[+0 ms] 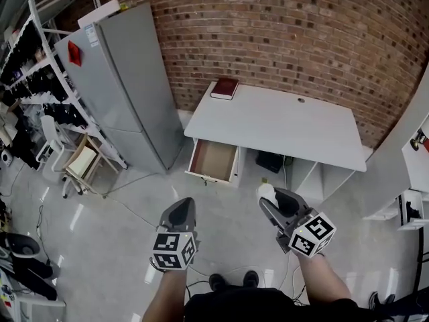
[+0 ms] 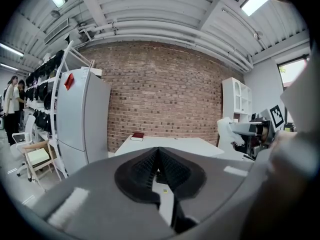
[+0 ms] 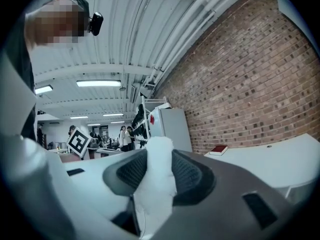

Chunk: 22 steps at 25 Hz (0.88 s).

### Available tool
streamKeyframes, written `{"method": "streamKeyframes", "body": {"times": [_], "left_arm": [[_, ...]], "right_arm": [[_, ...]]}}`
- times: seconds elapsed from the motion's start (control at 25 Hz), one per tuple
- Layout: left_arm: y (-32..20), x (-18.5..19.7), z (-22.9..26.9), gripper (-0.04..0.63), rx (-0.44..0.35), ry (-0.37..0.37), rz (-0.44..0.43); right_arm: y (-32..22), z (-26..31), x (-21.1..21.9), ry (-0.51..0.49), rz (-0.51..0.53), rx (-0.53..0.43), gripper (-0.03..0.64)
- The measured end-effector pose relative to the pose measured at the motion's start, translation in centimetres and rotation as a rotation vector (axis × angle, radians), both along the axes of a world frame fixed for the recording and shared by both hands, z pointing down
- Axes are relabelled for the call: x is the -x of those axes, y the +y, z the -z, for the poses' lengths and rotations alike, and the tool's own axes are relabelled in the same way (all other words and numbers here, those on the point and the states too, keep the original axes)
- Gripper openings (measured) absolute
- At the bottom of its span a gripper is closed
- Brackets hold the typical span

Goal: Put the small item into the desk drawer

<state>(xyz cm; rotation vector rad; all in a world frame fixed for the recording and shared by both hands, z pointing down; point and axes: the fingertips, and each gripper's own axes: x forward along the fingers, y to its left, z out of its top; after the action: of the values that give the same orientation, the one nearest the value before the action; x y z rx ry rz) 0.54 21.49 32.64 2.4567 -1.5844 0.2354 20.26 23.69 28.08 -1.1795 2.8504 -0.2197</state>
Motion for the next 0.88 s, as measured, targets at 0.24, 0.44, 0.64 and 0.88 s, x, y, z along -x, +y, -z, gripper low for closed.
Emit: {"method": "streamKeyframes", "body": {"times": [0.24,0.44,0.64,0.88], "left_arm": [[-0.4,3.4,-0.1,0.011,-0.006,-0.005,0.020],[-0.5,6.0,-0.2,0.011,-0.013,0.009,0.017],[-0.3,8.8,-0.7,0.011,-0.014,0.012,0.015],[0.0,10.4,-2.1,0.011,0.024,0.023,0.016]], "right_arm": [[-0.2,0.3,3.6,-0.004,0.027,-0.001,0.158],[-0.6,0.2,5.6,-0.008,0.006,0.020,0.158],[-0.6,-0.2,7.6,0.021,-0.043,0.023,0.158],[0.0,-2.0,9.1,0.035,-0.040,0.071,0.158]]}}
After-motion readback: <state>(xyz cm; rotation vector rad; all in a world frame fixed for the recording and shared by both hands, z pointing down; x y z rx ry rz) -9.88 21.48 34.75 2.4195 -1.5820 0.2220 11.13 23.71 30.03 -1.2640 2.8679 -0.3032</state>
